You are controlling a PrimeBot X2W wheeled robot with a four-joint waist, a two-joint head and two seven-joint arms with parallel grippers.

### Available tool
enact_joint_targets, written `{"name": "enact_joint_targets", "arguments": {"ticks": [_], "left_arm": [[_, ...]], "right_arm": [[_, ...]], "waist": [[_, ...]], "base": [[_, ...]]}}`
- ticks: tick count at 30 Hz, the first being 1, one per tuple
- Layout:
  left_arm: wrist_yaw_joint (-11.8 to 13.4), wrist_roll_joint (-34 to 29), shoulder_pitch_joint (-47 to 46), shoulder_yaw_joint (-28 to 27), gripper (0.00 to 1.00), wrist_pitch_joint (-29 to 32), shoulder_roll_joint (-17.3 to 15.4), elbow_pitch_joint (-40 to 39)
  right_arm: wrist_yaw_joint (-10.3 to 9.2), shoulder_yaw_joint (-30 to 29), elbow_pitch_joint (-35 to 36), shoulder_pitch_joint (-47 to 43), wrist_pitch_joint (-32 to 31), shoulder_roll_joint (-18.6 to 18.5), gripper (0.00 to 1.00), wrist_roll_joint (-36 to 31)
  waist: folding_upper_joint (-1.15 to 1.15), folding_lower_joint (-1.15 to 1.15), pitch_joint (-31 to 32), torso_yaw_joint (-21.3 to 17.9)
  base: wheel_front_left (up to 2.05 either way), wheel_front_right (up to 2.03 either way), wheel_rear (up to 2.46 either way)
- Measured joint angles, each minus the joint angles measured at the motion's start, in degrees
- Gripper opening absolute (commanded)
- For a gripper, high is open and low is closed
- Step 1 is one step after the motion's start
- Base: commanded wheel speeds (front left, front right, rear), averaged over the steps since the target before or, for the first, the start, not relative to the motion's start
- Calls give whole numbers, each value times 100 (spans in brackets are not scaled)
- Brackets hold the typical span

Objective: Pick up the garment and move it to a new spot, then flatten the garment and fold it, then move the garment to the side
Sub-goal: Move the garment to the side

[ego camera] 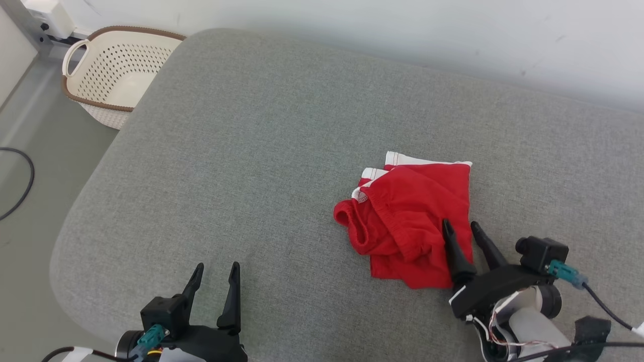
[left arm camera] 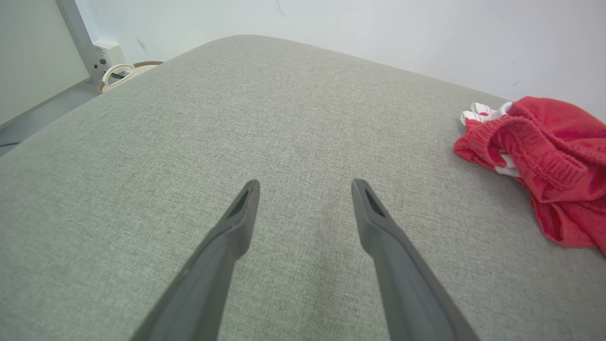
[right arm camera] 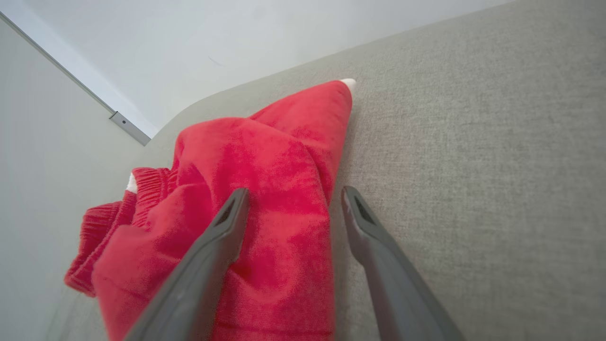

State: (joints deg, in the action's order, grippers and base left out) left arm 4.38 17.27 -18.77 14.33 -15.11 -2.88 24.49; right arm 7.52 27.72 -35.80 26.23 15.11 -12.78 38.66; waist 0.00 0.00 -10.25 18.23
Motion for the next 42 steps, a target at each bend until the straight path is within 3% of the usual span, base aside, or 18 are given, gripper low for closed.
{"name": "enact_joint_targets", "arguments": {"ticks": [14,15,16,29,42], "left_arm": [[-34,-69,96,-53,100,0,0,45],[-53,-82,96,-53,100,0,1,54],[-56,-93,98,-60,100,0,2,55],[-83,-200,258,-162,100,0,-1,35],[-107,-407,461,-179,100,0,0,-175]], "right_arm": [[-5,1044,-250,-335,12,-130,100,784],[-5,1180,-346,-310,14,-149,45,862],[-5,1219,-385,-296,13,-153,0,887],[-4,382,-189,-455,0,-160,0,164],[-4,-64,-168,-912,0,31,0,-361]], "waist": [[-1,-1,281,-42],[0,0,327,-34],[0,0,349,-29],[0,0,631,-165],[0,0,911,-876]], "base": [[0,0,0],[0,0,0],[0,0,0],[0,0,0],[0,0,0]]}}
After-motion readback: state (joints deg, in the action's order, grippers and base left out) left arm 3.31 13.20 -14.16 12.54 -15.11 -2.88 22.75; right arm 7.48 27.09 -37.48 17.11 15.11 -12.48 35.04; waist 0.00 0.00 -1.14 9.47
